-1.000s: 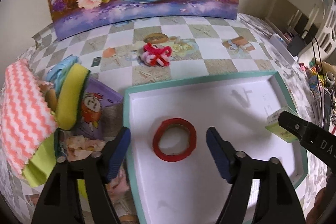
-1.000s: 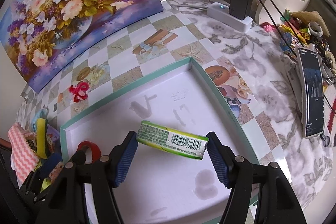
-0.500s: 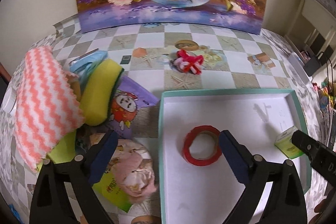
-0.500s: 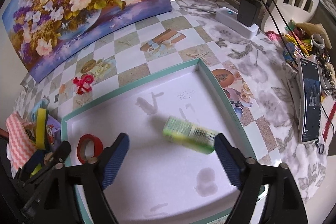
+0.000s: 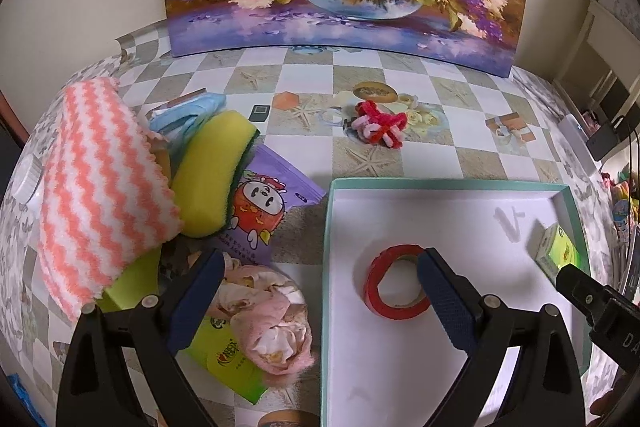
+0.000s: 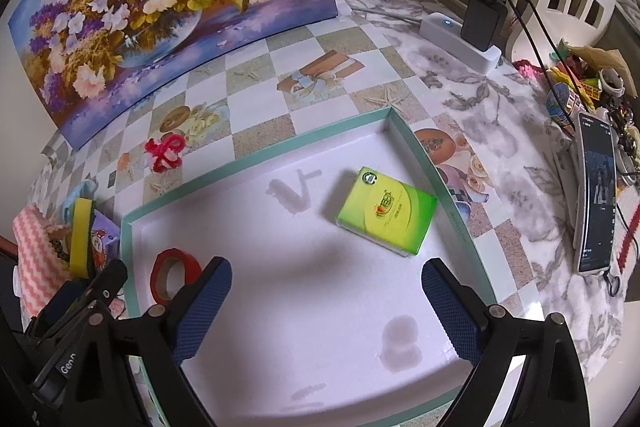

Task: Organize soft objects
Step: 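Open the left tool to drop the tape in the tray while the right tool releases the pack, then move both open tools back toward the pile of soft items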

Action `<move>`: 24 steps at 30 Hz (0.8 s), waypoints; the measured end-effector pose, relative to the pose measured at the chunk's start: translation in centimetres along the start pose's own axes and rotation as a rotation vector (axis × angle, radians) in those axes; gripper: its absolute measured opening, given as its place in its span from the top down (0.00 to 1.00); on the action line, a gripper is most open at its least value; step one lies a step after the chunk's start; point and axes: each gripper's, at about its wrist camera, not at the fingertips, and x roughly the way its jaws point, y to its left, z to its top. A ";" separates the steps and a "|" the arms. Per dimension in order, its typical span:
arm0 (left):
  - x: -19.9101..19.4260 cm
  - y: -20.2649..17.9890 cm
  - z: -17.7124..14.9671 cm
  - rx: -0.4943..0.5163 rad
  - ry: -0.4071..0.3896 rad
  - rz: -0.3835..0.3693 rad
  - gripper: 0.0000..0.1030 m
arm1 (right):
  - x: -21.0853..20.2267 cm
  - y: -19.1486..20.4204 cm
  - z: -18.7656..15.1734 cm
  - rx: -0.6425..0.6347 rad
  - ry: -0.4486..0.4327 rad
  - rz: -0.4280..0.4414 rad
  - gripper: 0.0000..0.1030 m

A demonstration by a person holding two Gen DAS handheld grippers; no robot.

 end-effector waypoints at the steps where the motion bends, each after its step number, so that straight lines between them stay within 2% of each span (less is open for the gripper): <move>1: 0.0 0.0 0.0 -0.001 0.000 0.002 0.06 | -0.1 0.1 0.0 -0.001 -0.003 -0.001 0.05; 3: -0.1 0.1 0.1 0.001 0.005 0.010 0.06 | -0.4 0.3 -0.1 -0.006 -0.009 -0.002 0.05; 12: -0.5 0.8 -0.5 0.024 0.118 0.067 0.06 | -1.4 2.2 -0.9 -0.049 -0.015 0.050 0.05; 18: -3.1 1.9 -0.4 0.029 0.080 0.051 0.06 | -3.3 3.8 -1.7 -0.080 -0.061 0.089 0.05; 24: -5.2 4.2 -0.3 0.006 0.038 0.065 0.06 | -3.4 6.2 -3.0 -0.153 -0.050 0.118 0.05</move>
